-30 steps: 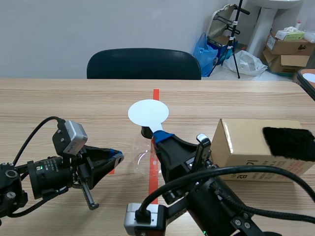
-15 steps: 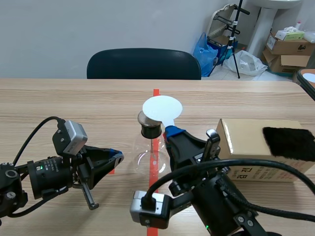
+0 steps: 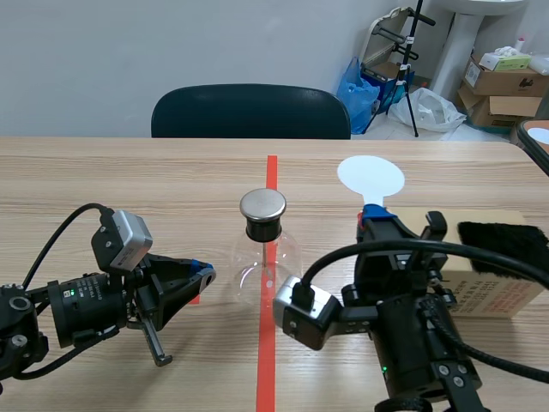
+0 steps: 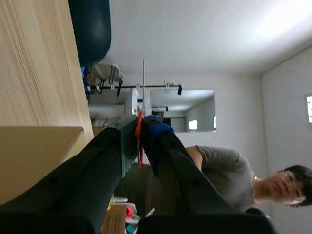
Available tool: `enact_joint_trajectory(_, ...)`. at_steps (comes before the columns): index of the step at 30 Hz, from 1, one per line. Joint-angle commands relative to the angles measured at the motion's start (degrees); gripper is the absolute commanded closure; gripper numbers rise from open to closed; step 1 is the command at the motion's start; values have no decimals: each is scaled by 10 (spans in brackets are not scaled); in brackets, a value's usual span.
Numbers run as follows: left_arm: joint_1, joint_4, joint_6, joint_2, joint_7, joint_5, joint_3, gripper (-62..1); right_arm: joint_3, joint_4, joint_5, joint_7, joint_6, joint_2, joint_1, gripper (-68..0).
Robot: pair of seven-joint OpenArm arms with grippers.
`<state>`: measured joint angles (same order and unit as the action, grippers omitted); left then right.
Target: Do the electroscope experiment
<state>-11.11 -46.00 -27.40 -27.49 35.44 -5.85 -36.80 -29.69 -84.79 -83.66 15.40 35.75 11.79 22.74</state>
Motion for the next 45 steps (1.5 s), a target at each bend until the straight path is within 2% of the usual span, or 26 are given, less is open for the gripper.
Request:
enact_joint_trajectory(1, -2, -14, -2, 0, 8, -5, 2, -32, 5, -6, 0, 17, 6, 3, -7, -17)
enact_joint_trajectory(11, -2, -14, -2, 0, 8, -5, 2, -32, 5, -6, 0, 98, 6, 3, -7, -17)
enact_joint_trajectory(25, -2, -14, -2, 0, 8, -5, 2, -32, 5, -6, 0, 104, 6, 3, -7, -17)
enact_joint_trajectory(34, -2, -14, -2, 0, 8, -5, 2, -32, 5, -9, 0, 18, 6, 3, -7, -17)
enact_joint_trajectory(38, -2, -14, -2, 0, 8, -5, 2, -32, 5, -16, 0, -34, -24, 3, -7, -17)
enact_joint_trajectory(45, -2, -14, -2, 0, 8, -5, 2, -32, 5, -17, 0, -116, -24, 3, -7, -17)
